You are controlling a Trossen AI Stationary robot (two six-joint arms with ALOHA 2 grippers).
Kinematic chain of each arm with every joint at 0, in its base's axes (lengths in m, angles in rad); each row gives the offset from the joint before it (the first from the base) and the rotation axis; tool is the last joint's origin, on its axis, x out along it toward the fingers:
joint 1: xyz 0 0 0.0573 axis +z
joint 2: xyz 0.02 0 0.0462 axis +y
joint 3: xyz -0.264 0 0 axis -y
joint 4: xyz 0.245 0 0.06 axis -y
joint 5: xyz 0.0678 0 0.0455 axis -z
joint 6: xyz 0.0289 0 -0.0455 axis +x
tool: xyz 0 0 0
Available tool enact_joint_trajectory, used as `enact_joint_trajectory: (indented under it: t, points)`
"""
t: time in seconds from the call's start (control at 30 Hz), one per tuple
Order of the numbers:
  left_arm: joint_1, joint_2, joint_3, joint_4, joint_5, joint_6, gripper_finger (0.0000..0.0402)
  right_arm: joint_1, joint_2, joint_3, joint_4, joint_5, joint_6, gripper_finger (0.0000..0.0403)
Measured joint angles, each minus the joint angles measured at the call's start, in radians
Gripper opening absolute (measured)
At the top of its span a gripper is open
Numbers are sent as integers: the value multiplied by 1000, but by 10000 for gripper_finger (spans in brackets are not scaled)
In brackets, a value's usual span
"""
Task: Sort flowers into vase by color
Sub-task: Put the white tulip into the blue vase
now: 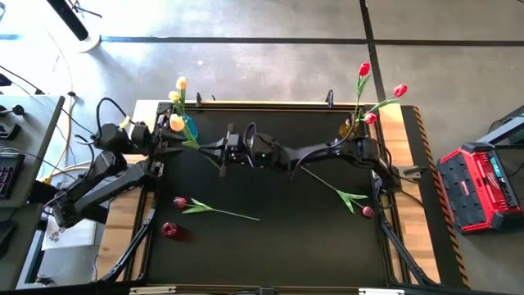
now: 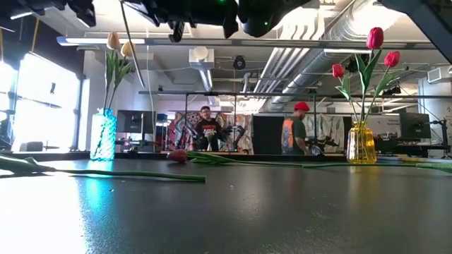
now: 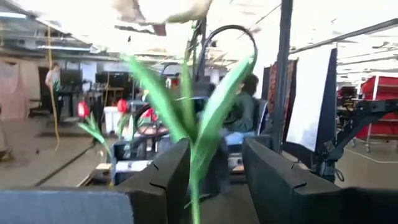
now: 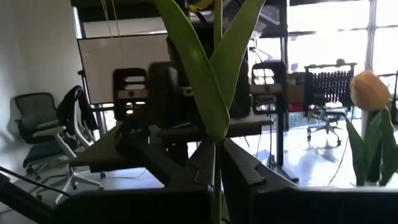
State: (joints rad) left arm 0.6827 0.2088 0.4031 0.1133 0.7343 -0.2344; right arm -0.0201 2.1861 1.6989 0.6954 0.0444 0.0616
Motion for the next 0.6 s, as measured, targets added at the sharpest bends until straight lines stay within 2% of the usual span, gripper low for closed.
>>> enact_joint_trajectory:
  t: [0.17,0.3,0.47,0.6]
  points:
    - [-36,38,-12,23,-18,19,133,-13,0,0,-1,0,10,0]
    - [-67,87,-12,27,-85,69,136,-16,0,0,11,2,10,0]
    - [-105,139,-12,58,-193,124,158,-19,0,0,11,-19,10,0]
    - [-132,182,-12,114,-189,124,177,-19,0,0,11,-24,10,0]
